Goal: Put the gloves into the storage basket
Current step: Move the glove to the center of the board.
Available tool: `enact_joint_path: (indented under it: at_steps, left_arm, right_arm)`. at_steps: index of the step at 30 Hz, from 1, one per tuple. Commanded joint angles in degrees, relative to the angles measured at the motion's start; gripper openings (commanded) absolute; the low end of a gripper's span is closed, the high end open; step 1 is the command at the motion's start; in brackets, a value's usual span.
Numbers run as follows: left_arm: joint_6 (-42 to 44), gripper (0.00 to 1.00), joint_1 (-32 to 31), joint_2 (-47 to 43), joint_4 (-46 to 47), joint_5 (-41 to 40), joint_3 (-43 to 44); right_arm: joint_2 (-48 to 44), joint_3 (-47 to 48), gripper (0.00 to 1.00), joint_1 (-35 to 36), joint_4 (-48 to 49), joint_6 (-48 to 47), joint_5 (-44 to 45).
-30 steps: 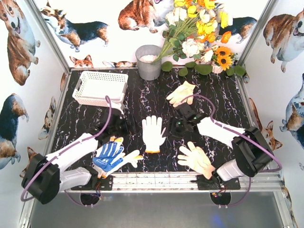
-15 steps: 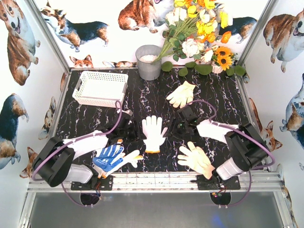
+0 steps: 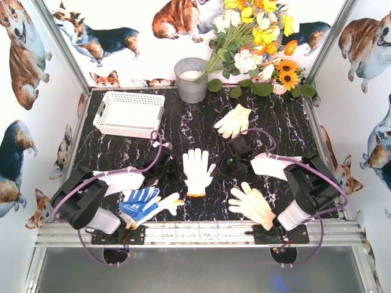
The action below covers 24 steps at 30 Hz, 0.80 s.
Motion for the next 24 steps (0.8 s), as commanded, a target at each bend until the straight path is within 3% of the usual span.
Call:
enact_joint_path:
  at_steps: [1,11,24]
  left_arm:
    - [-0.32,0.19,-0.49,2.18,3.86,-2.17,-0.41]
    - [1.45,0.05,-0.39,6.74,5.31,-5.61,3.21]
    - [5.73,0.02,-0.39,9.15,1.75,-11.84,6.92]
  right_arm:
    - [2.42,1.61,0.27,-0.27,2.25,-1.71,3.03]
    - [6.81,5.61,0.14,-1.79,2.49,-4.16,4.33]
    - [10.20,9.18,0.10,-2.90,1.98,-5.95,4.66]
